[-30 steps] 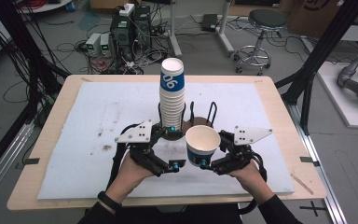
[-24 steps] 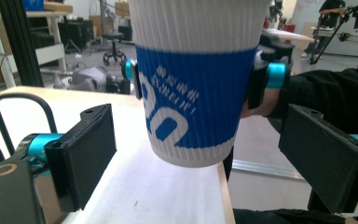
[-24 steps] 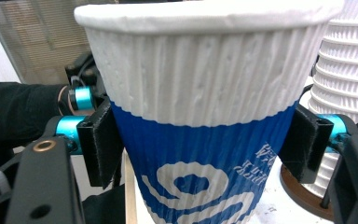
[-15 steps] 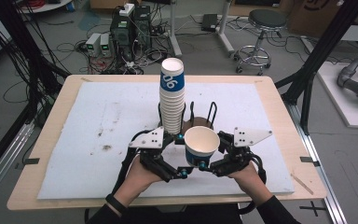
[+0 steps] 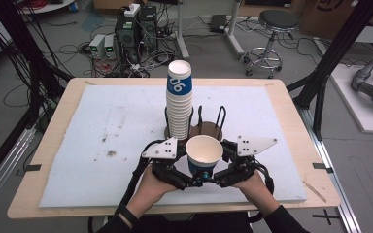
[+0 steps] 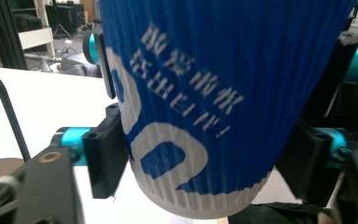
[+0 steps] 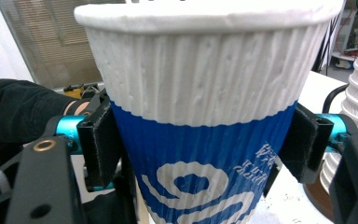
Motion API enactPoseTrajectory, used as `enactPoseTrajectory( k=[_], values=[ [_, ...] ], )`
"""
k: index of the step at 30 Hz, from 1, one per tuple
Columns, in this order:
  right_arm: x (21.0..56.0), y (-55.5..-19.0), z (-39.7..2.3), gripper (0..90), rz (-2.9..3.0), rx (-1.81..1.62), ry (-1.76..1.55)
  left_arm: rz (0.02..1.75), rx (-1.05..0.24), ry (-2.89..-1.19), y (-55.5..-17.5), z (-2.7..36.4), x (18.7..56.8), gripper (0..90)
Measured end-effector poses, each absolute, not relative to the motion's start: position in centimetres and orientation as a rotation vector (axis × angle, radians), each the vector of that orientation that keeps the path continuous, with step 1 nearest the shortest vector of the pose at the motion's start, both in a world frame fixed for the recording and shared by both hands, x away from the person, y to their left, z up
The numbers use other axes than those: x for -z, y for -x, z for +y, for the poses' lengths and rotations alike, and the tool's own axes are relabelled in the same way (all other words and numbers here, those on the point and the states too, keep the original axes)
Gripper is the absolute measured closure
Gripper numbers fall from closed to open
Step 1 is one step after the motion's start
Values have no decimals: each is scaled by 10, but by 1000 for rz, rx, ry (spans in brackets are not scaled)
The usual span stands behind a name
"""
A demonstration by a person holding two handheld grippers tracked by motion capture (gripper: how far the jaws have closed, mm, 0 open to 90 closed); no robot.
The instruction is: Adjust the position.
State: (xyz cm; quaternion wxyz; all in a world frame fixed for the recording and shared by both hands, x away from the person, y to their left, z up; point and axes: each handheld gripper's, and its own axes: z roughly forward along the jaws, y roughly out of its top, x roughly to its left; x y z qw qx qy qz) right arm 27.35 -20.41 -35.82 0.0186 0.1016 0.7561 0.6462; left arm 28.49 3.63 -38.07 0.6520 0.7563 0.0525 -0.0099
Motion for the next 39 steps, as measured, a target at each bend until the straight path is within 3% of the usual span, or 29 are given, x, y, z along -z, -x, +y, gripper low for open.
enactPoseTrajectory(
  k=[6,15,21,23,26,30,39],
  values=[
    [358,-274,-205,254,2351,-2006,-317,122,19,-1719,-285,36,381,296],
    [356,-276,-206,158,2351,-2033,-351,117,27,-1732,-286,35,384,295],
    [353,-276,-208,161,2338,-2047,-354,110,37,-1751,-286,32,386,295],
    [353,-275,-208,214,2339,-2045,-331,107,40,-1746,-286,32,387,296],
    [353,-274,-208,224,2334,-2046,-322,110,44,-1737,-286,32,387,290],
    [353,-274,-209,232,2320,-2044,-316,114,48,-1699,-284,31,383,216],
    [355,-273,-206,235,2329,-2035,-306,116,52,-1681,-284,32,380,205]
  ],
)
